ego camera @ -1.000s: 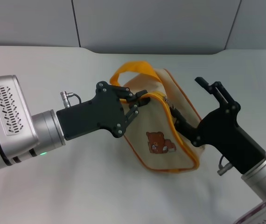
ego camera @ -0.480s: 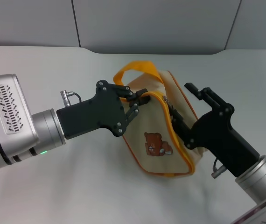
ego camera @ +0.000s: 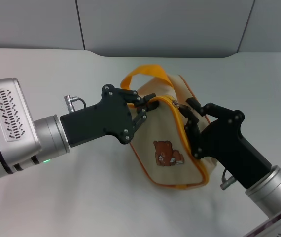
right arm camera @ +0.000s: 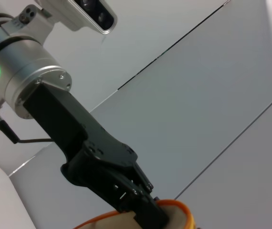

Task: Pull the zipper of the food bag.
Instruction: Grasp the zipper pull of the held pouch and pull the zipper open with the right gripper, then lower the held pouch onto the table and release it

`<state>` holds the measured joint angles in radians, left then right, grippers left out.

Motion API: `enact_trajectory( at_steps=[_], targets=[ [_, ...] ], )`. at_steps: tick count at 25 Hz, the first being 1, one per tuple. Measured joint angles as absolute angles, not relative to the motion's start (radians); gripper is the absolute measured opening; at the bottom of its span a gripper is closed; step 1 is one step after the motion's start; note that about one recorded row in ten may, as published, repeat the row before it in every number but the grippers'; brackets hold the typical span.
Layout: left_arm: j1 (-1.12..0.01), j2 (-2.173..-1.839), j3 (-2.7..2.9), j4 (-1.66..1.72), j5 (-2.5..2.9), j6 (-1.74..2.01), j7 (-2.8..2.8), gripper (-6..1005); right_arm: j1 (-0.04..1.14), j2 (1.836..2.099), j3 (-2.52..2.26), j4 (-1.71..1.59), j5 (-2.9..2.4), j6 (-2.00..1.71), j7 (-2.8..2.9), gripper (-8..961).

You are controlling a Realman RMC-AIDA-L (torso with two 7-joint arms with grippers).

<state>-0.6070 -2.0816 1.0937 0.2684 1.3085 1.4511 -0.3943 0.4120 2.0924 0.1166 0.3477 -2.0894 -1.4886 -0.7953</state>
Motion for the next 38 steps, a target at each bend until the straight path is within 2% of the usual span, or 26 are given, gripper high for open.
enact_trajectory(
  at_steps=[2, 7, 12, 16, 17, 22, 32, 38],
  targets=[
    [-0.607, -2.082, 1.094, 0.268, 1.309, 1.451, -0.394, 91, 0.414, 2.092, 0.117, 0.351, -2.089, -1.474, -0.795, 166],
    [-0.607, -2.082, 1.094, 0.268, 1.305, 1.453, -0.394, 100, 0.411, 2.092, 0.117, 0.350, -2.089, -1.468, -0.788, 2],
    [-0.608, -2.082, 1.094, 0.270, 1.302, 1.454, -0.394, 109, 0.375, 2.091, 0.125, 0.340, -2.086, -1.466, -0.783, 0],
    [-0.607, -2.081, 1.094, 0.271, 1.302, 1.455, -0.394, 116, 0.303, 2.088, 0.130, 0.329, -2.083, -1.470, -0.771, -1],
    [-0.607, -2.081, 1.094, 0.271, 1.301, 1.453, -0.394, 118, 0.256, 2.086, 0.130, 0.311, -2.082, -1.476, -0.743, -1],
    [-0.607, -2.081, 1.094, 0.267, 1.299, 1.451, -0.394, 126, 0.196, 2.090, 0.131, 0.226, -2.081, -1.477, -0.625, -2],
    [-0.590, -2.081, 1.092, 0.120, 1.100, 1.457, -0.486, 144, 0.181, 2.086, 0.204, 0.210, -2.080, -1.600, -0.428, 28],
    [-0.523, -2.081, 1.116, 0.052, 1.027, 1.497, -0.549, 154, 0.253, 2.078, 0.149, 0.027, -2.126, -1.715, 0.077, 243]
  ],
)
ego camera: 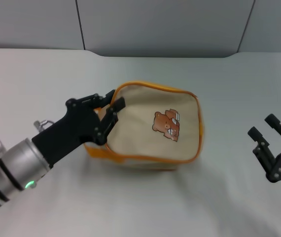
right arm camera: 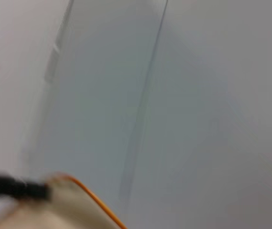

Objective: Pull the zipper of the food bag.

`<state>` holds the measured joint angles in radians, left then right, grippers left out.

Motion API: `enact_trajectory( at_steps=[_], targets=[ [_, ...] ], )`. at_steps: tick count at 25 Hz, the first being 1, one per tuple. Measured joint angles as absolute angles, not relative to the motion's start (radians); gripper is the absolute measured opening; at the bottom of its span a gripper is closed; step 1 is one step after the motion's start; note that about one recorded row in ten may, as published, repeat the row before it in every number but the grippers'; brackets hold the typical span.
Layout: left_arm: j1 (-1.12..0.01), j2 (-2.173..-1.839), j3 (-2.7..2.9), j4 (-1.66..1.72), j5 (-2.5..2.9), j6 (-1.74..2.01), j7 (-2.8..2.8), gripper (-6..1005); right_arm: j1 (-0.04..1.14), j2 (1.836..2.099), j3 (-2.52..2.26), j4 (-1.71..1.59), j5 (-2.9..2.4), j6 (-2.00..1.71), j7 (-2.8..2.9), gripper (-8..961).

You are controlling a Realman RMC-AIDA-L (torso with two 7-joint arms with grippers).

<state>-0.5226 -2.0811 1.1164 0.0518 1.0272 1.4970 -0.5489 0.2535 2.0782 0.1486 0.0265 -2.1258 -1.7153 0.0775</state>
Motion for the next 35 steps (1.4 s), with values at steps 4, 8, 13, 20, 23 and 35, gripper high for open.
enact_trajectory(
  at_steps=[4, 8, 13, 20, 23, 35],
  targets=[
    [-0.481, -2.073, 1.157, 0.124, 1.051, 1.504, -0.664, 230, 0.326, 2.075, 0.061, -0.185, -2.177, -1.816, 0.479, 331],
    [-0.419, -2.068, 1.258, 0.305, 1.136, 1.524, -0.816, 374, 0.381, 2.050, -0.102, -0.310, -2.196, -1.873, 0.717, 418],
    [-0.368, -2.068, 1.291, 0.469, 1.281, 1.565, -0.900, 587, 0.426, 2.027, -0.284, -0.381, -2.197, -1.917, 0.863, 570],
    [-0.338, -2.062, 1.286, 0.502, 1.335, 1.589, -0.884, 706, 0.447, 2.025, -0.363, -0.419, -2.198, -1.910, 0.910, 687],
    [-0.331, -2.059, 1.286, 0.503, 1.346, 1.594, -0.881, 757, 0.448, 2.027, -0.363, -0.421, -2.197, -1.911, 0.911, 687],
    [-0.313, -2.064, 1.285, 0.505, 1.347, 1.597, -0.828, 774, 0.445, 2.037, -0.354, -0.423, -2.189, -1.910, 0.905, 687]
  ],
)
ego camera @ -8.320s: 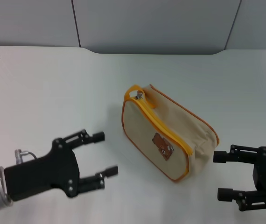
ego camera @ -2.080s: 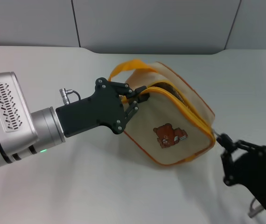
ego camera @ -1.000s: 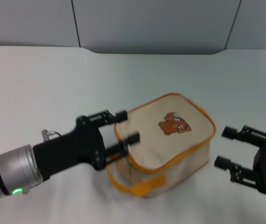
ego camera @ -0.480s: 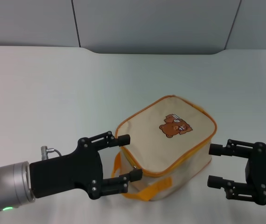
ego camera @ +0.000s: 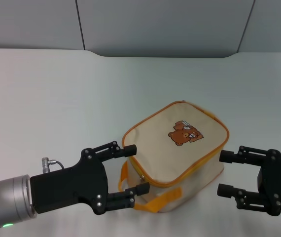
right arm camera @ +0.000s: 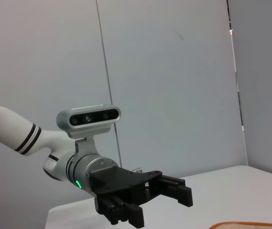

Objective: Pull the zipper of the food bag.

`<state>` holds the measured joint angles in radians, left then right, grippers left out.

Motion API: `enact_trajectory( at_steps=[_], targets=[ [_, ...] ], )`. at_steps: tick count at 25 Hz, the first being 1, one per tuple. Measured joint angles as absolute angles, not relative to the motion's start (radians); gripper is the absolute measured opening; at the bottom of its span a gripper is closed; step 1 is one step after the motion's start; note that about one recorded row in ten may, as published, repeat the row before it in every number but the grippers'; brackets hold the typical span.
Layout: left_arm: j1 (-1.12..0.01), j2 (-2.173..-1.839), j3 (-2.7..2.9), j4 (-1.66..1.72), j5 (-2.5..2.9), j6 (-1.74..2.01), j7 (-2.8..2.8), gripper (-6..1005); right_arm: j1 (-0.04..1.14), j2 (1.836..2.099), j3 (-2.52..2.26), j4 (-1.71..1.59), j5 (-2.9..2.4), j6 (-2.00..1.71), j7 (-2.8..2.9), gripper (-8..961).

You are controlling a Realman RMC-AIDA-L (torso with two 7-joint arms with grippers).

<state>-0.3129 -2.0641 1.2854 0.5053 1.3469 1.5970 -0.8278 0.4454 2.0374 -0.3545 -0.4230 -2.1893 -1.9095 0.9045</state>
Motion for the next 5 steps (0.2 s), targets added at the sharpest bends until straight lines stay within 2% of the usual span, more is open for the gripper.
enact_trajectory(
  at_steps=[5],
  targets=[
    [-0.310, -2.067, 1.285, 0.504, 1.347, 1.600, -0.812, 774, 0.445, 2.037, -0.354, -0.423, -2.188, -1.910, 0.904, 687]
  ],
)
